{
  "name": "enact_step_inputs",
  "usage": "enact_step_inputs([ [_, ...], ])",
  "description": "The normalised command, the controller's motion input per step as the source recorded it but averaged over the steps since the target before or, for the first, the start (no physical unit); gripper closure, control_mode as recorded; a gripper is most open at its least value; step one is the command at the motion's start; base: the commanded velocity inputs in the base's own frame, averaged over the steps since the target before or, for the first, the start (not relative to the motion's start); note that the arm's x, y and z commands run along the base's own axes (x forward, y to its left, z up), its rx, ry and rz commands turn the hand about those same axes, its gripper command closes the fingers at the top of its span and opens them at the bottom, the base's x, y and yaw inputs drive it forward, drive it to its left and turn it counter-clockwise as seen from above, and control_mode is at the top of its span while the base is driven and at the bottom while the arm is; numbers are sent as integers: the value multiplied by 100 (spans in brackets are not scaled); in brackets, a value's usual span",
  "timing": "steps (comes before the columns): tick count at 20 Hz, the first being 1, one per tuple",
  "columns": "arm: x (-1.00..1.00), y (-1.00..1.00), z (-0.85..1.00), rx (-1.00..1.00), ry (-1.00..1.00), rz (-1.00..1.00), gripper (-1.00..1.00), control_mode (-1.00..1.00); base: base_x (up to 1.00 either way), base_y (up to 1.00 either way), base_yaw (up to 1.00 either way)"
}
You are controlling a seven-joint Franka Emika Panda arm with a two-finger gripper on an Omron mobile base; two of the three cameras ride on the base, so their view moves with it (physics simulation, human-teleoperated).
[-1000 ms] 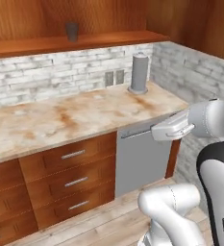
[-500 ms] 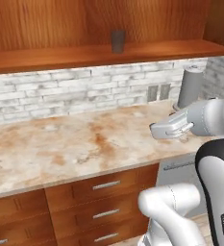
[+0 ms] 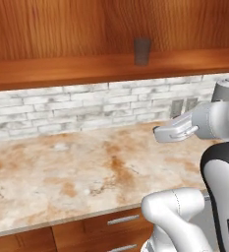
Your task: There is a bowl on the dining counter. Grab a lemon wedge from the fridge and place it in the bowl. Then get the liquor bottle and glass cup from the cabinet and place them next to the bowl.
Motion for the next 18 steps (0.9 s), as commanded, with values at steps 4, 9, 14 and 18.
enact_step_inputs([
  [4, 38, -13, 47, -9, -6, 3, -100, -100, 18, -3, 0],
  [9, 22, -18, 96, -23, -23, 8, -100, -100, 0, 0, 0],
  [14, -2, -15, 70, -30, -36, 15, -100, -100, 0, 0, 0],
  [18, -8, -11, 26, -30, -42, 29, -100, -100, 0, 0, 0],
])
